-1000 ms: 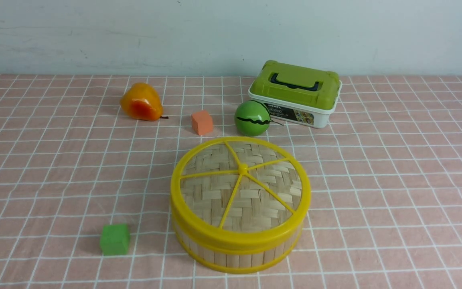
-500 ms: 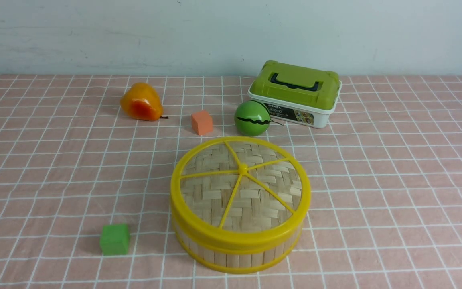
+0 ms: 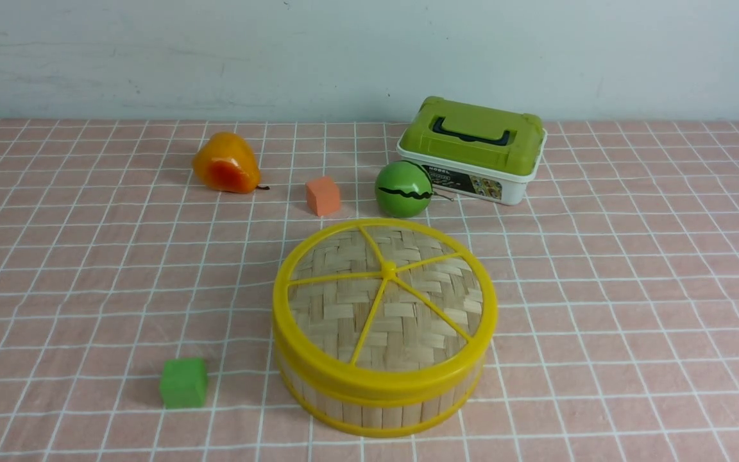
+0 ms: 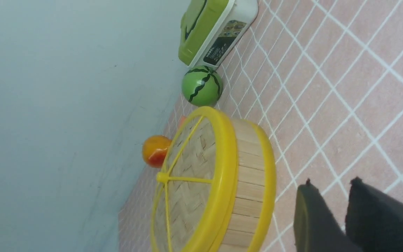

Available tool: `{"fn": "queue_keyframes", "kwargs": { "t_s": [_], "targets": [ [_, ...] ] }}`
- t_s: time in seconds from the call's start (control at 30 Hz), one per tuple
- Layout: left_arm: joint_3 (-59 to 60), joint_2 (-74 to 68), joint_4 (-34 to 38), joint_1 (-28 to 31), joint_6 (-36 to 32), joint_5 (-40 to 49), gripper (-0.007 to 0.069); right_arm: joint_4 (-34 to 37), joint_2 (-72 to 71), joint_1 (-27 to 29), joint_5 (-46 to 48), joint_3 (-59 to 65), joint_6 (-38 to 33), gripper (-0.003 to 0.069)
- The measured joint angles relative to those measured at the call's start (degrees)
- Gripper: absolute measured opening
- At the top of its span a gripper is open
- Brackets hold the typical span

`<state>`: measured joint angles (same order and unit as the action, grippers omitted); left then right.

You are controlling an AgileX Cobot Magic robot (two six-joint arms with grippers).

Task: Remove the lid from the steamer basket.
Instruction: Use the right arm to lift the lid of the steamer

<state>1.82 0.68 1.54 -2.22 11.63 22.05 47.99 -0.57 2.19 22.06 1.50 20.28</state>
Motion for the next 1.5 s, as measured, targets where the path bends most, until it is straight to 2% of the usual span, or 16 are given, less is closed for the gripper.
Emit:
{"fn": "queue_keyframes", "kwargs": {
  "t_s": [0.13, 0.33, 0.4, 0.43, 0.47, 0.53, 0.57, 0.67, 0.8, 0.9, 1.0, 1.1, 1.23, 1.27, 1.5],
  "targets": [
    [0.0, 0.0, 0.0, 0.0, 0.0, 0.0, 0.0239, -0.42, 0.0, 0.0, -1.03, 0.0, -4.87, 0.0137],
    [0.0, 0.0, 0.0, 0.0, 0.0, 0.0, 0.0239, -1.44, 0.05, 0.0, 3.37, -2.72, -18.72, 0.012],
    [0.0, 0.0, 0.0, 0.0, 0.0, 0.0, 0.0239, -3.71, 3.01, 0.0, 8.28, -9.82, -26.41, 0.0041],
    [0.0, 0.0, 0.0, 0.0, 0.0, 0.0, 0.0239, -4.03, 3.98, 0.0, 8.73, -10.5, -27.57, 0.0034],
    [0.0, 0.0, 0.0, 0.0, 0.0, 0.0, 0.0239, -6.92, 8.9, 0.0, 12.74, -16.61, -31.42, -0.0002],
    [0.0, 0.0, 0.0, 0.0, 0.0, 0.0, 0.0239, -11.4, 16.66, 0.0, 19.72, -26.17, -36.61, -0.002],
    [0.0, 0.0, 0.0, 0.0, 0.0, 0.0, 0.0239, -11.79, 17.48, 0.0, 19.72, -26.17, -37.05, -0.002],
    [0.0, 0.0, 0.0, 0.0, 0.0, 0.0, 0.0239, -17.17, 32.2, -0.97, 30.86, -42.55, -43.78, -0.0021],
    [0.0, 0.0, 0.0, 0.0, 0.0, 0.0, 0.0239, -21.18, 44.02, -1.53, 40.27, -54.46, -47.93, -0.0018],
    [0.0, 0.0, 0.0, 0.0, 0.0, 0.0, 0.0239, -22.99, 52.13, -1.99, 44.96, -61.48, -48.32, -0.0013],
    [0.0, 0.0, 0.0, 0.0, 0.0, 0.0, 0.0239, -23.98, 60.9, -5.09, 48.02, -68.48, -48.32, -0.0007],
    [0.0, 0.0, 0.0, 0.0, 0.0, 0.0, 0.0239, -24.52, 68.44, -10.13, 49.18, -74.54, -47.44, -0.0005],
    [0.0, 0.0, 0.0, 0.0, 0.0, 0.0, 0.0239, -27.02, 76.43, -16.66, 49.18, -80.49, -42.37, -0.0002],
    [0.0, 0.0, 0.0, 0.0, 0.0, 0.0, 0.0239, -29.2, 80.7, -20.34, 49.22, -83.78, -39.89, 0.0001],
    [0.0, 0.0, 0.0, 0.0, 0.0, 0.0, 0.0239, -37.6, 95.02, -31.05, 49.22, -96.93, -33.69, 0.0017]
  ]
}}
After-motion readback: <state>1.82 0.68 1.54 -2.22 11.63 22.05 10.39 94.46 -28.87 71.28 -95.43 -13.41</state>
